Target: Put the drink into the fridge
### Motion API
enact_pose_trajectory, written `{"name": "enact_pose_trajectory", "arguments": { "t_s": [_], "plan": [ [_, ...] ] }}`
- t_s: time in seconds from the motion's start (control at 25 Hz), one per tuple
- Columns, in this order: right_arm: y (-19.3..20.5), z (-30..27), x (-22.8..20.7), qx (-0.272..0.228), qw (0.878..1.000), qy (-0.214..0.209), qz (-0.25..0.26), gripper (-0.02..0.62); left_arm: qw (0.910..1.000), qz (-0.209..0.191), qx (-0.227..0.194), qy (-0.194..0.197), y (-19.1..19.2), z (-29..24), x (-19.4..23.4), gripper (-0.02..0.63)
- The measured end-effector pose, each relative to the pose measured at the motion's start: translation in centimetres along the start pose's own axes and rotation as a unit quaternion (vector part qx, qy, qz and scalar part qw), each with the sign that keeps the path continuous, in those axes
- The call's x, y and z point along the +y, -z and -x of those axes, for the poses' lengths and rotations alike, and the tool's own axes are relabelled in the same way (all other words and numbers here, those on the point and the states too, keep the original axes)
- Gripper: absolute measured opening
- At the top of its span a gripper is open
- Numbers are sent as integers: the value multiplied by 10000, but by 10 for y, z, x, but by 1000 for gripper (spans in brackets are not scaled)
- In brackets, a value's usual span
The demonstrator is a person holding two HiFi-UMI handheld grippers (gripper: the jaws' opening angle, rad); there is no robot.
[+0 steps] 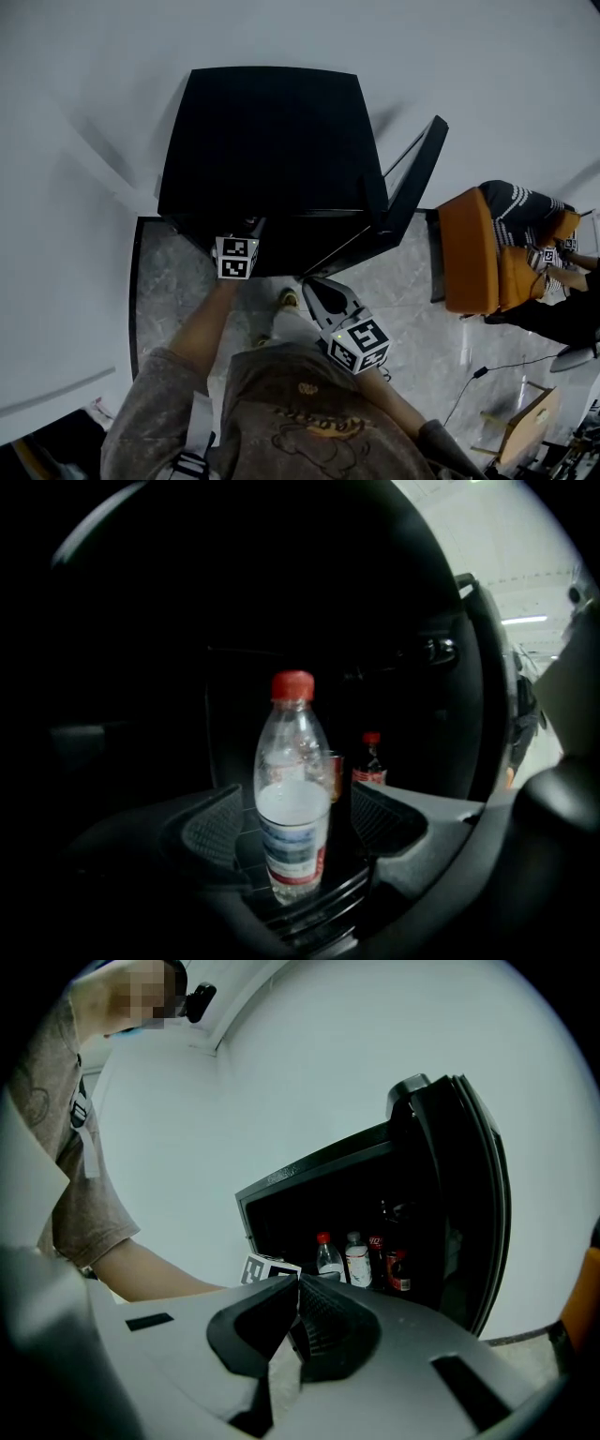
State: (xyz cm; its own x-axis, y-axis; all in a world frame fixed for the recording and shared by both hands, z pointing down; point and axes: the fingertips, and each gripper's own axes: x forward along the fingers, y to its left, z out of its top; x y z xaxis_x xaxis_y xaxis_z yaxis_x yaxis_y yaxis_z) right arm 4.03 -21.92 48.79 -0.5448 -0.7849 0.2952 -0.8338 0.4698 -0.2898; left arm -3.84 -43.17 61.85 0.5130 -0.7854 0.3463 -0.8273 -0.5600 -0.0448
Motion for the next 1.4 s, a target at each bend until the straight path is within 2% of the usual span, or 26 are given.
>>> {"name": "enact_pose_trajectory", "arguments": {
  "t_s": [0.24,0.48,0.56,0.68,0.8,0.96,1.4],
  "plan": [
    [0,5,1,46,10000,-69,15,20,9998,71,111,162,-9,37,-13,342],
    [-10,7,3,-17,9999,-122,44,20,9984,324,114,456,-26,84,-35,117],
    [-12,8,3,-6,9999,-146,70,20,9970,608,163,459,-33,97,-40,59],
    [-14,8,2,48,9997,-211,101,20,9952,824,252,471,-44,115,-46,10],
    [-17,10,4,58,9995,-304,96,20,9930,940,345,626,-56,133,-56,6],
    [-24,15,13,64,9986,-499,159,20,9893,933,387,1051,-80,158,-78,6],
    [-46,28,36,-68,9941,-946,530,20,9784,790,60,1908,-143,224,-124,5]
  ]
}}
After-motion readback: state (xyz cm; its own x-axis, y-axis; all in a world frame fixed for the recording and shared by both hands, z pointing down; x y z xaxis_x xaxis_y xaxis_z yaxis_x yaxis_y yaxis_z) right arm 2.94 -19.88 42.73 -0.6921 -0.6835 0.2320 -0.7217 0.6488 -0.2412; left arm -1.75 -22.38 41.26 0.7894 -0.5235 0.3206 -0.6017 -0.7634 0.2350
